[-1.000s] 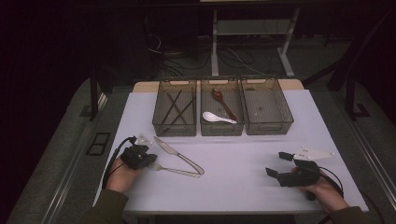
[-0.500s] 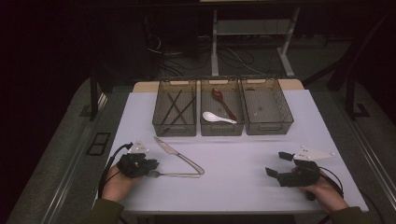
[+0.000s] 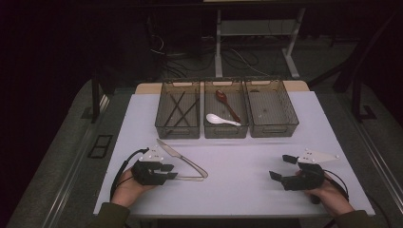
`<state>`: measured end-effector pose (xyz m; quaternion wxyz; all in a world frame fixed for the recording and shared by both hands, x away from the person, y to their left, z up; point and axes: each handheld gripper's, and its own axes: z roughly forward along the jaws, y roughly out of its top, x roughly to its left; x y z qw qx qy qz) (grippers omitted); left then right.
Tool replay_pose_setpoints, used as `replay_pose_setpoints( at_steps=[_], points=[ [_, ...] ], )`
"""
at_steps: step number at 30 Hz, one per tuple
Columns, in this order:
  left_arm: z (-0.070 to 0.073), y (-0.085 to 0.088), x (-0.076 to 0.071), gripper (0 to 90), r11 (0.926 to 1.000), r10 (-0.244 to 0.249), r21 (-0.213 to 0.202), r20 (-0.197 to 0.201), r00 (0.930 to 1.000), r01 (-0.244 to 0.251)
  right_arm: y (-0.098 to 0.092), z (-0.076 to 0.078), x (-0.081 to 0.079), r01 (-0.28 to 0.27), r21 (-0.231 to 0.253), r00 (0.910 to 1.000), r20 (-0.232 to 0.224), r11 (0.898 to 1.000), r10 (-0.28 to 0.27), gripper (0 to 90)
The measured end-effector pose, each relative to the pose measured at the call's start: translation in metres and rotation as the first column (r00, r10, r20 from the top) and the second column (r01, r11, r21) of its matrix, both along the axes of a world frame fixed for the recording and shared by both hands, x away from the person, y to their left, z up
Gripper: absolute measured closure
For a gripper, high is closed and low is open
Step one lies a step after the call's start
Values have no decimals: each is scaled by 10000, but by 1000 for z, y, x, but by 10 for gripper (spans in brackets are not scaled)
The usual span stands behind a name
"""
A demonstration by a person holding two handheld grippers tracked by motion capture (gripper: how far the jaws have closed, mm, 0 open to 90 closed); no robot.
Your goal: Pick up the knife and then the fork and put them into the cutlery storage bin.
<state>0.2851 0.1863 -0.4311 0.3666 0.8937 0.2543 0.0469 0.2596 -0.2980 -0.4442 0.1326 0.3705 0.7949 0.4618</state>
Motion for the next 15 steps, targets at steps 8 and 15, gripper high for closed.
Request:
replay_pose_setpoints(
  at_steps=[8,15],
  points=[
    [-9,-7,2,665,9974,-564,432,-253,9981,574,0,0,0,15,23,10000,-39,10000,-15,141],
    [-8,-6,0,748,9935,-970,556,-462,9942,996,0,0,0,-42,28,10000,-35,10000,42,141]
  ],
)
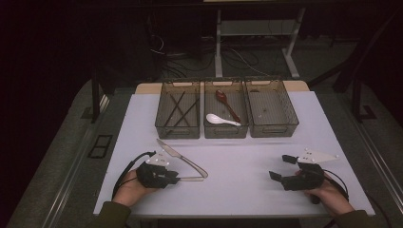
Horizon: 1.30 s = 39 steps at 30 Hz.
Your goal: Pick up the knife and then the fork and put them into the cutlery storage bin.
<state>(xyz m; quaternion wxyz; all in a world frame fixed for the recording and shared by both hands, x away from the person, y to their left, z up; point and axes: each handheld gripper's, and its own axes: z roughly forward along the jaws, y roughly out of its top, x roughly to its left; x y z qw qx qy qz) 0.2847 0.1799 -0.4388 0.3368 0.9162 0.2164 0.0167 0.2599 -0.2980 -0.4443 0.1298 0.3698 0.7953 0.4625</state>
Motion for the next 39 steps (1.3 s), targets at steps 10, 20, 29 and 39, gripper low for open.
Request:
replay_pose_setpoints(
  at_steps=[10,20,29,39],
  points=[
    [0,0,-4,815,9966,-822,-70,-165,9965,821,1,0,1,-294,-12,9995,-129,9996,294,141],
    [0,1,-4,831,9922,-1244,-135,-224,9920,1241,4,-1,1,-496,-314,9967,-658,9983,474,144],
    [6,3,-5,831,9933,-1099,-366,-147,9938,1093,2,7,2,-1299,163,9805,-1467,9914,1308,134],
    [20,-2,-3,831,9907,-1192,-640,224,9926,1204,2,12,1,-1646,-283,9779,-1352,9860,1594,135]
  ],
)
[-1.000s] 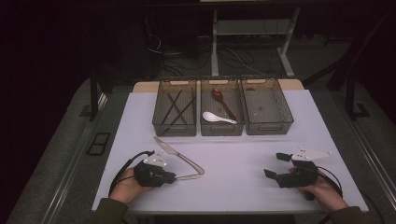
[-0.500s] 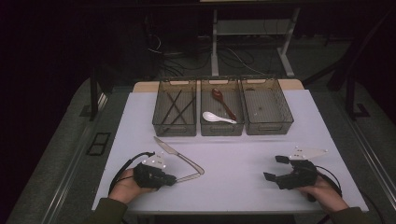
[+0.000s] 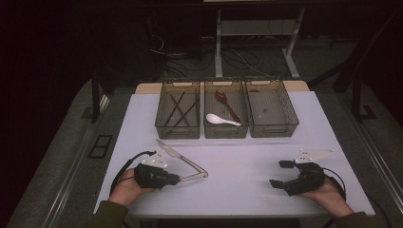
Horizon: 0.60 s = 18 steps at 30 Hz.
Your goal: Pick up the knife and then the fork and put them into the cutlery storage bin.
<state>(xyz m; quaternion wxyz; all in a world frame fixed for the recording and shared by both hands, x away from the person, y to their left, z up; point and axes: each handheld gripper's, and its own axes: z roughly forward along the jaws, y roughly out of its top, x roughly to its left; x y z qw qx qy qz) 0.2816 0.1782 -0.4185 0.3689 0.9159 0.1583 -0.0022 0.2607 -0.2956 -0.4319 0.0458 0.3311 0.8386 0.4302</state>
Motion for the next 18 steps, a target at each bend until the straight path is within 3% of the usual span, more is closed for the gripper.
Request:
replay_pose_setpoints(
  at_steps=[10,18],
  points=[
    [17,-29,10,831,9964,-799,-283,92,9968,802,7,11,13,-662,-501,9977,-146,9965,656,143],
    [24,-68,20,831,9876,-1542,-248,271,9877,1549,16,22,21,-1662,-211,9860,-178,9859,1659,146]
  ],
)
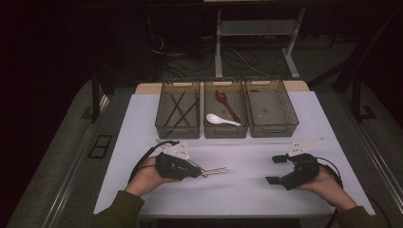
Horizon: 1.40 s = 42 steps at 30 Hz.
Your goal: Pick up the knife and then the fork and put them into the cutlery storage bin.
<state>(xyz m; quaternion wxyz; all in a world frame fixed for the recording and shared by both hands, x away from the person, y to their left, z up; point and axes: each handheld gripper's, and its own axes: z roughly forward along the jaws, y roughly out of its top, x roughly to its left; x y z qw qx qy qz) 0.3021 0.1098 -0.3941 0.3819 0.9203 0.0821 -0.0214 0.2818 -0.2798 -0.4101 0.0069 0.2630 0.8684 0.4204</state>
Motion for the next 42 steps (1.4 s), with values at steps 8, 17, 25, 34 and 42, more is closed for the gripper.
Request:
replay_pose_setpoints(
  at_steps=[8,17,25,34,42],
  points=[
    [1,-38,10,831,9976,-687,47,96,9976,687,16,10,10,-863,-17,9963,45,9963,863,161],
    [2,-69,20,830,9922,-1236,168,265,9920,1232,40,17,22,-1792,-272,9838,-1,9834,1792,226],
    [1,-88,24,830,9868,-1601,280,307,9866,1593,63,15,32,-2901,-844,9568,-43,9533,2908,339],
    [4,-92,20,830,9801,-1960,423,576,9789,1938,86,5,44,-3721,-1294,9279,-742,9191,3652,559],
    [2,-94,17,830,9807,-1899,553,429,9809,1875,98,-2,45,-3939,-1522,9162,-1433,9064,3741,746]
  ],
)
